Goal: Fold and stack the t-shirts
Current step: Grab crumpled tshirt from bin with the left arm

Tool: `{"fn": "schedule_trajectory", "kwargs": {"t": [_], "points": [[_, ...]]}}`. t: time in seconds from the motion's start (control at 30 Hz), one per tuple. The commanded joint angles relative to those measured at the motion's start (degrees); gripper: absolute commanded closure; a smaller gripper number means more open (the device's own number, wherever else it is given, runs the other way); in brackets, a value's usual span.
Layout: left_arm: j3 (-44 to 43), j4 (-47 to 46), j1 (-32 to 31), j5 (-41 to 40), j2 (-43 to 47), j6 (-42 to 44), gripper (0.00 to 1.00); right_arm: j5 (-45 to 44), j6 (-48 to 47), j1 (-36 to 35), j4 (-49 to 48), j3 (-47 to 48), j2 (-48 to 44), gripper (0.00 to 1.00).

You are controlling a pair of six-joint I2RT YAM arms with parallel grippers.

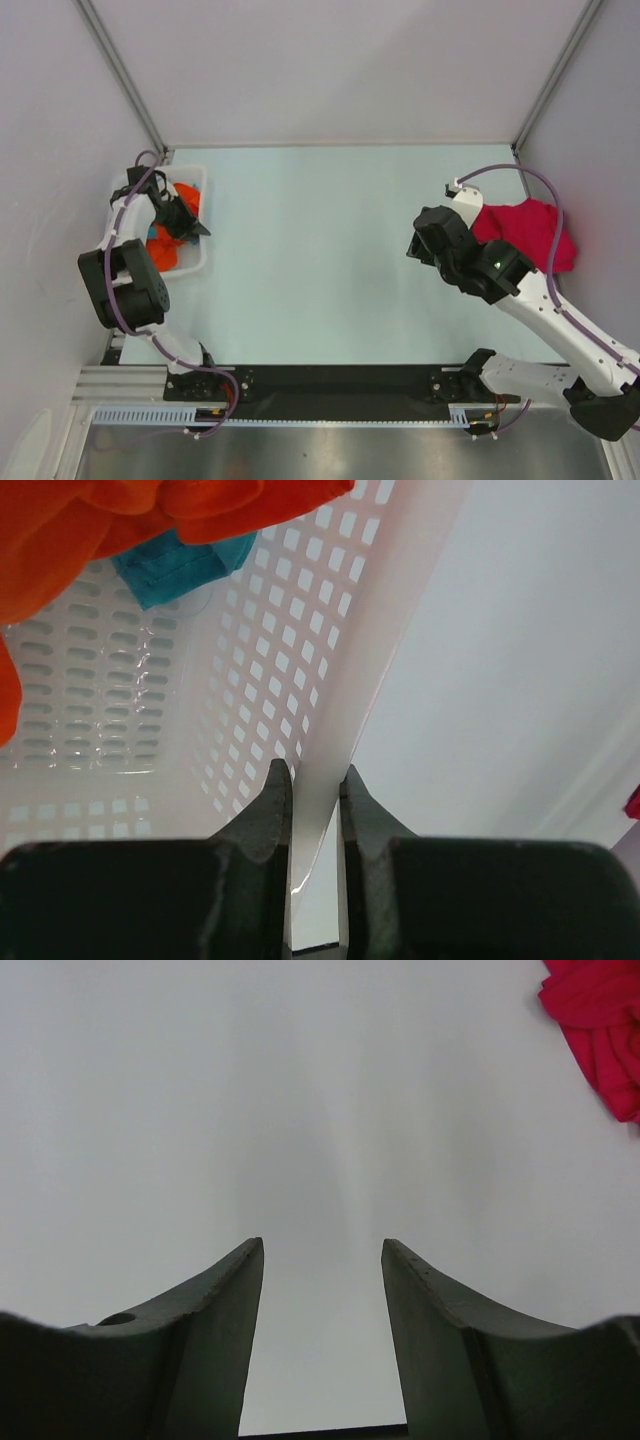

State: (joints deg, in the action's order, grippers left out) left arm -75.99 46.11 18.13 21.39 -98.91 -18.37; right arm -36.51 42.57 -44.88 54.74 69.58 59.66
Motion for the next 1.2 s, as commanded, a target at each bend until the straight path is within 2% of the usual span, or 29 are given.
{"fn": "schedule_trajectory", "kwargs": {"t": [0.0, 0.27, 0.6, 0.83, 0.9, 0.93, 0.97, 1.0, 1.03, 1.07, 1.17], "points": [[3.6, 3.6, 7.9, -14.9, 2.4, -3.7, 1.0, 1.4, -0.2, 0.2, -2.7, -1.3, -3.1, 0.44], [8.8, 2.7, 13.4, -17.5, 9.4, -6.8, 1.0, 1.9, -0.5, 0.3, -2.4, -2.3, -6.0, 0.44], [10.2, 1.9, 14.5, -19.7, 11.1, -7.0, 1.0, 2.4, 0.0, 0.3, -1.9, -2.9, -7.5, 0.43], [10.3, 1.0, 16.3, -15.4, 10.8, -5.7, 1.0, 2.7, 0.0, 0.4, -2.4, -2.5, -6.7, 0.43], [10.1, 0.9, 15.6, -14.4, 10.7, -5.0, 0.91, 3.1, 0.0, 0.3, -2.8, -2.5, -6.1, 0.43], [9.8, 0.7, 14.7, -14.4, 10.9, -4.4, 0.77, 3.4, 0.0, 0.3, -3.0, -2.6, -6.0, 0.43], [9.5, 0.8, 14.0, -14.8, 11.5, -4.2, 0.42, 3.6, 0.1, 0.3, -3.1, -2.7, -5.9, 0.43], [9.2, 0.8, 13.3, -16.7, 11.7, -4.1, 0.27, 3.8, 0.1, 0.3, -3.2, -2.8, -5.7, 0.43], [8.2, 1.1, 11.8, -18.0, 11.9, -4.1, 0.07, 4.0, 0.1, 0.3, -3.3, -2.8, -5.4, 0.43], [7.7, 1.4, 11.4, -18.6, 11.9, -4.0, 0.01, 4.2, 0.1, 0.2, -3.4, -2.8, -5.3, 0.43], [5.3, 2.4, 11.2, -19.1, 11.5, -4.3, 0.01, 4.1, -0.2, 0.3, -3.2, -2.9, -5.3, 0.43]]}}
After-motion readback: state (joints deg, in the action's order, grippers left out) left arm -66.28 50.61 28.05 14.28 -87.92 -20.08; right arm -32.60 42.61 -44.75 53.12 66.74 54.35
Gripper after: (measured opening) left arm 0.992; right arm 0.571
